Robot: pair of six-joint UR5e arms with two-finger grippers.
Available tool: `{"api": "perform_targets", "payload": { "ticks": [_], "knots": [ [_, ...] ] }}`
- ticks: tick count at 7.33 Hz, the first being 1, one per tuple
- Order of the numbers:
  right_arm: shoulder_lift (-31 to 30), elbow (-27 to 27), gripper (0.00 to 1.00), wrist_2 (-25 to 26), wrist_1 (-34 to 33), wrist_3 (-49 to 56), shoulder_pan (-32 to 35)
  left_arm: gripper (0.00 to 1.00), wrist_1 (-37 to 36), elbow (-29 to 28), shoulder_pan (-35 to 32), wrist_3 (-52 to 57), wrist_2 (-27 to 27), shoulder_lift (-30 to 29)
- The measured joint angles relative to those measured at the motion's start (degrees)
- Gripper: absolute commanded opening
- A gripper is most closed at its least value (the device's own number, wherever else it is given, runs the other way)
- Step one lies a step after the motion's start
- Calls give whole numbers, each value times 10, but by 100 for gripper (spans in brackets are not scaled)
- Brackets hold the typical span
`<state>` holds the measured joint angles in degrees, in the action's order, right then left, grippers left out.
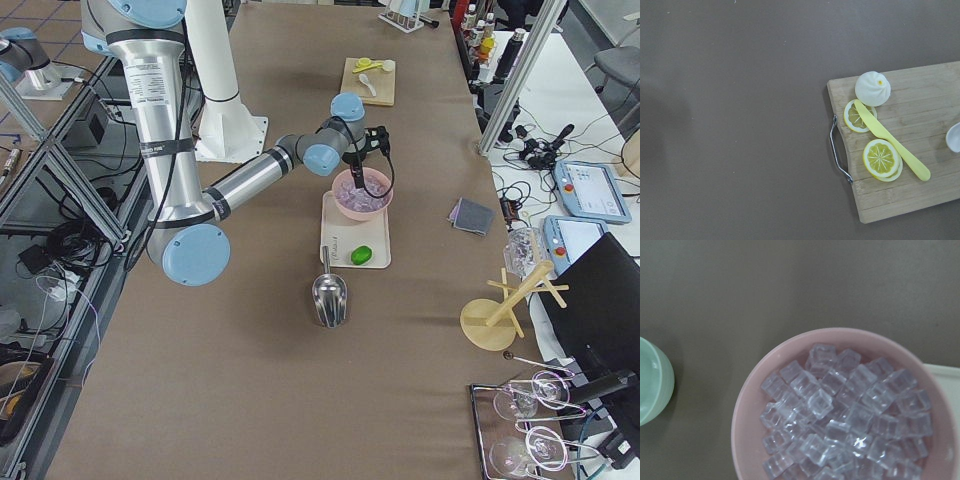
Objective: Put spoon and ice into bowl
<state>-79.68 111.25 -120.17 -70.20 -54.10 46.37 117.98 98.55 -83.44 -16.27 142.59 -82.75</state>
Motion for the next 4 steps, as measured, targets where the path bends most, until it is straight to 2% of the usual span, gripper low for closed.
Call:
{"api": "perform_targets", "payload": {
  "ticks": [2, 4],
  "knots": [
    [4, -16, 64, 18, 1, -110, -45, 98, 0, -5, 1, -4, 2, 0],
    [9, -24, 64, 22, 0, -178, -48, 98, 1, -4, 2, -5, 3, 4]
  ]
}}
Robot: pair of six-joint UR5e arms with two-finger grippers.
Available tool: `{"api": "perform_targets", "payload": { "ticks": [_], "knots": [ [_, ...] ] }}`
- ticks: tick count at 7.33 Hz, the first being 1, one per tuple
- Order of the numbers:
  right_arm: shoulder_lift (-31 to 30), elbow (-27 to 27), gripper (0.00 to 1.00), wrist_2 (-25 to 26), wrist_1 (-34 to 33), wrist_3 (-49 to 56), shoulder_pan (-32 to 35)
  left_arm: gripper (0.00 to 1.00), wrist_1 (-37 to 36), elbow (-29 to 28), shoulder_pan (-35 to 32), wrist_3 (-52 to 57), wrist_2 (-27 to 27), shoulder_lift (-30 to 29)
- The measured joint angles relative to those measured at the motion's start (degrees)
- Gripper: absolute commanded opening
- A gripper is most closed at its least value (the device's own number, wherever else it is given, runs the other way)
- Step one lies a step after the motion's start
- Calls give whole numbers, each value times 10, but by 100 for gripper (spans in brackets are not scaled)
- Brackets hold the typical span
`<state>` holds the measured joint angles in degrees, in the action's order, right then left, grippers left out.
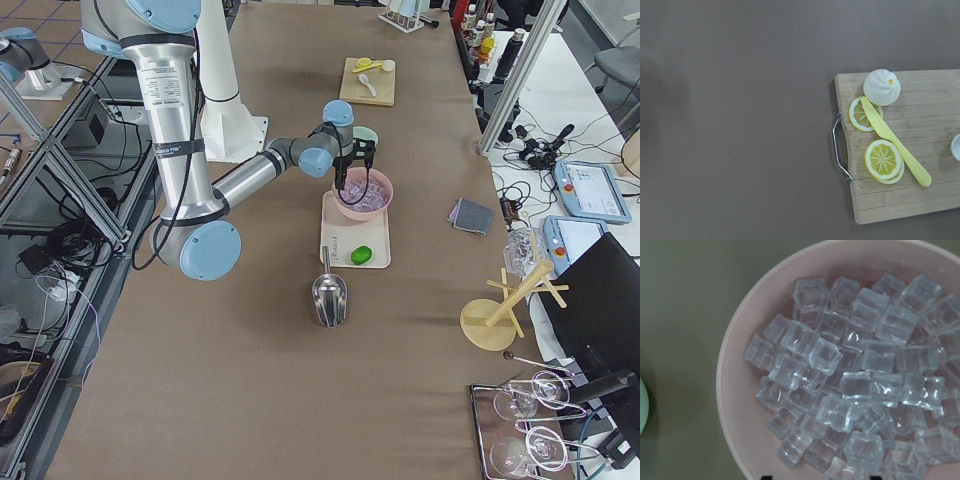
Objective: Put spoon and ice into bowl
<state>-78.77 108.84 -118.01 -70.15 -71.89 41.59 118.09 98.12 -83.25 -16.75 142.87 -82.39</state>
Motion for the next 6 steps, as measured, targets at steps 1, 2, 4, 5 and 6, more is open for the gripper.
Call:
{"api": "perform_targets", "payload": {
  "ticks": [1, 2, 4, 5, 6],
  "knots": [
    [6, -5, 64, 1, 0, -22, 3, 98, 1, 0, 0, 0, 0, 1],
    [14, -15, 66, 1, -1, -41, 10, 98, 3, 0, 0, -1, 0, 2],
    [28, -39, 70, 1, 0, -54, 20, 98, 4, 1, 0, -1, 0, 3],
    [35, -49, 70, 2, 0, -55, 22, 98, 5, 1, 0, -1, 0, 3],
    [41, -57, 69, 3, 0, -56, 22, 98, 5, 1, 0, -1, 0, 3]
  ]
}}
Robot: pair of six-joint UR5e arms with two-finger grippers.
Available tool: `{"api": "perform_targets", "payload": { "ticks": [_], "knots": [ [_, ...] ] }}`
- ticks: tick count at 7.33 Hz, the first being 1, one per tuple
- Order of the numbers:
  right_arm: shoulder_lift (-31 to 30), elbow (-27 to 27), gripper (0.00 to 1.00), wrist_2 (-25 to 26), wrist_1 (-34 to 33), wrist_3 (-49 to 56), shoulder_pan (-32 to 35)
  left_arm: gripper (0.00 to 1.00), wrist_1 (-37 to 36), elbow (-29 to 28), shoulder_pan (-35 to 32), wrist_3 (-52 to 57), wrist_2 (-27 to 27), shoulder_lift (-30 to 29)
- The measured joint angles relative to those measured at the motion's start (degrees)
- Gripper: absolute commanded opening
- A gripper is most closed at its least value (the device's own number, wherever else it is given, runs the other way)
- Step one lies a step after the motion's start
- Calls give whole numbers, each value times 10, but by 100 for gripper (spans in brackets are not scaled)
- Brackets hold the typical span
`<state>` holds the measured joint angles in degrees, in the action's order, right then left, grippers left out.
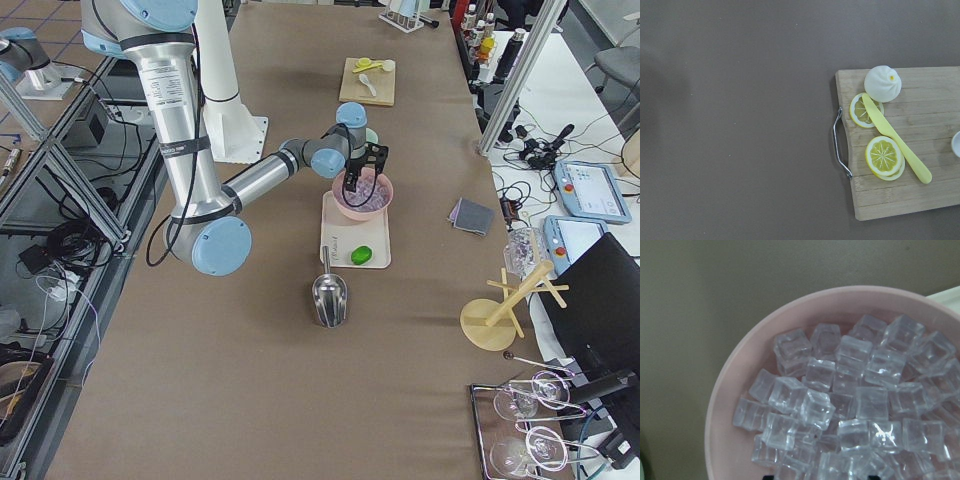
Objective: Put spoon and ice into bowl
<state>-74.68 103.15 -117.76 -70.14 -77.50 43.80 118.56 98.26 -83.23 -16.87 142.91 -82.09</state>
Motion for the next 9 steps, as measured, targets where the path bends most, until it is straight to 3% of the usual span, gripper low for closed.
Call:
{"api": "perform_targets", "payload": {
  "ticks": [2, 3, 4, 6, 9],
  "knots": [
    [3, -14, 66, 0, 1, 2, 0, 98, 1, 1, 0, 0, -1, 0],
    [3, -17, 50, 0, 1, 1, 0, 98, 4, 1, 0, -2, -1, 0],
    [3, -19, 24, 0, 1, 0, 1, 98, 7, 2, 0, -5, -1, 0],
    [3, -21, 0, 0, 0, 0, 1, 98, 9, 3, 0, -10, -1, 0],
    [3, -21, 0, -2, 0, -1, 1, 98, 9, 3, 0, -11, -1, -1]
  ]
}}
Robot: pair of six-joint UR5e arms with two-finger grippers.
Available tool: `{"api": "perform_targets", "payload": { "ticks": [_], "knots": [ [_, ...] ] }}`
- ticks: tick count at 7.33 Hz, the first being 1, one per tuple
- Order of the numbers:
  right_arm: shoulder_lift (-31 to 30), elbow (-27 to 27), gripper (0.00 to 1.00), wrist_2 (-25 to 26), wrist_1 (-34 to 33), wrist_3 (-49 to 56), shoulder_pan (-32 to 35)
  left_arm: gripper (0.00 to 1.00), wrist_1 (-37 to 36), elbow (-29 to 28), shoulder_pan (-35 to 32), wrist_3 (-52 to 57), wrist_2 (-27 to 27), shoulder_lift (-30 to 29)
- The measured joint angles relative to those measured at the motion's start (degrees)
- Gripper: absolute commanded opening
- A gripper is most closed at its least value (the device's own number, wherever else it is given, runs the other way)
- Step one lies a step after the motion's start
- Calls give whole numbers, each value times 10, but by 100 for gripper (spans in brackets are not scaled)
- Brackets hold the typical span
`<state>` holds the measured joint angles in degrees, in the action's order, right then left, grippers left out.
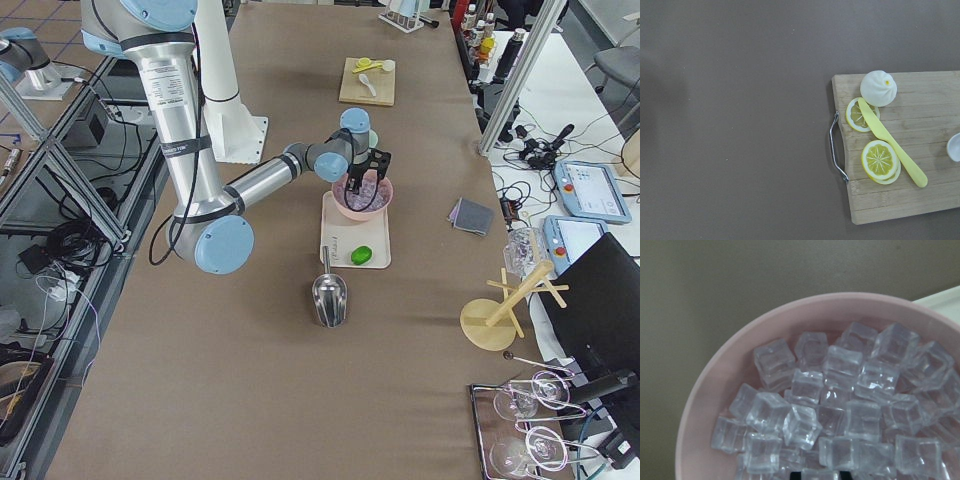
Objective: Put spoon and ice into bowl
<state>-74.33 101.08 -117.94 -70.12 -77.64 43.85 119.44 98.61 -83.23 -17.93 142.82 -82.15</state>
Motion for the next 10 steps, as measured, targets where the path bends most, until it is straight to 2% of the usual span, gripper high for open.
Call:
{"api": "perform_targets", "payload": {
  "ticks": [2, 3, 4, 6, 8, 10],
  "knots": [
    [6, 16, 0, -16, -4, -1, 13, 98, 0, 1, 0, -1, 0, -1],
    [18, 25, 0, -48, -11, -1, 36, 98, -1, 1, 0, -5, 1, -4],
    [43, 29, 0, -80, -30, -2, 59, 98, -1, 0, 1, -28, 1, -12],
    [129, 12, 0, -88, -80, -30, 61, 98, -4, -3, 39, -143, -12, -64],
    [198, -16, 0, -10, -88, -105, 1, 98, -7, -8, 122, -292, -75, -140],
    [239, -46, 0, 61, -84, -143, -56, 98, -8, -15, 204, -353, -158, -204]
  ]
}}
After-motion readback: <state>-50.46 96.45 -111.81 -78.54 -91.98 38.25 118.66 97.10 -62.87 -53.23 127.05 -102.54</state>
